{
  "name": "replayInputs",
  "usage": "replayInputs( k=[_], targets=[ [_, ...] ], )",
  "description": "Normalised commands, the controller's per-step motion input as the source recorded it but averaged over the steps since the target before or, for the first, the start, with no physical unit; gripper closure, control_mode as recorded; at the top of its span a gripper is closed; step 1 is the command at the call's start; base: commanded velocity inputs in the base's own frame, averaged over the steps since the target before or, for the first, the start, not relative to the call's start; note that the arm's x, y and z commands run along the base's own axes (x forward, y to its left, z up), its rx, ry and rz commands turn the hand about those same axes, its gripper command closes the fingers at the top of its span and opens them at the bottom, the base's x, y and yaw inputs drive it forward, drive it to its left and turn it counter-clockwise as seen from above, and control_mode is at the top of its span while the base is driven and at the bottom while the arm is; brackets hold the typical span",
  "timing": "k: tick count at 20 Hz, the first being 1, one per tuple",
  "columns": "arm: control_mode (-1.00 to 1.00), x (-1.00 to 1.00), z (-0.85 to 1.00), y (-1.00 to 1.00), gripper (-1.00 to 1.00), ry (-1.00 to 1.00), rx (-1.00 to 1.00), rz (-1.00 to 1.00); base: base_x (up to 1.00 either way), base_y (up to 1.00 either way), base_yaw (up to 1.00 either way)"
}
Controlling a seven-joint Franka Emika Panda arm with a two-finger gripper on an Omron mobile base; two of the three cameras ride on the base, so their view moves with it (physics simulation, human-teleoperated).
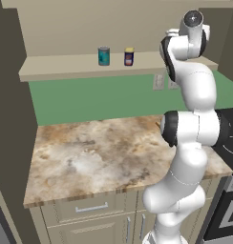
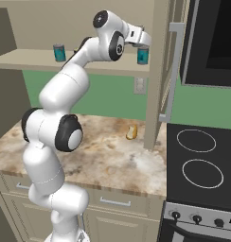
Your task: Stack two cans on top of the other two cans in the cabinet.
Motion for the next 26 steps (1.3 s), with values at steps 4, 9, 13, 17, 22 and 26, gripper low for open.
replayInputs(
  k=[4, 9, 13, 17, 22, 26],
  targets=[
    [-1.00, 0.02, -0.02, -0.07, 1.00, 0.00, 0.01, 0.00, 0.00, 0.00, 0.00],
    [-1.00, 0.01, -0.02, -0.07, 1.00, 0.00, 0.00, 0.00, 0.00, 0.00, 0.00],
    [-1.00, 0.00, -0.04, -0.02, 1.00, 0.00, 0.00, 0.00, 0.00, 0.00, 0.00],
    [-1.00, 0.01, -0.06, 0.00, 1.00, 0.00, 0.00, 0.00, 0.00, 0.00, 0.00],
    [-1.00, 0.00, -0.07, 0.00, 1.00, 0.00, 0.00, 0.00, 0.00, 0.00, 0.00],
    [-1.00, 0.05, -0.05, 0.00, 1.00, 0.00, 0.00, 0.00, 0.00, 0.00, 0.00]
  ],
)
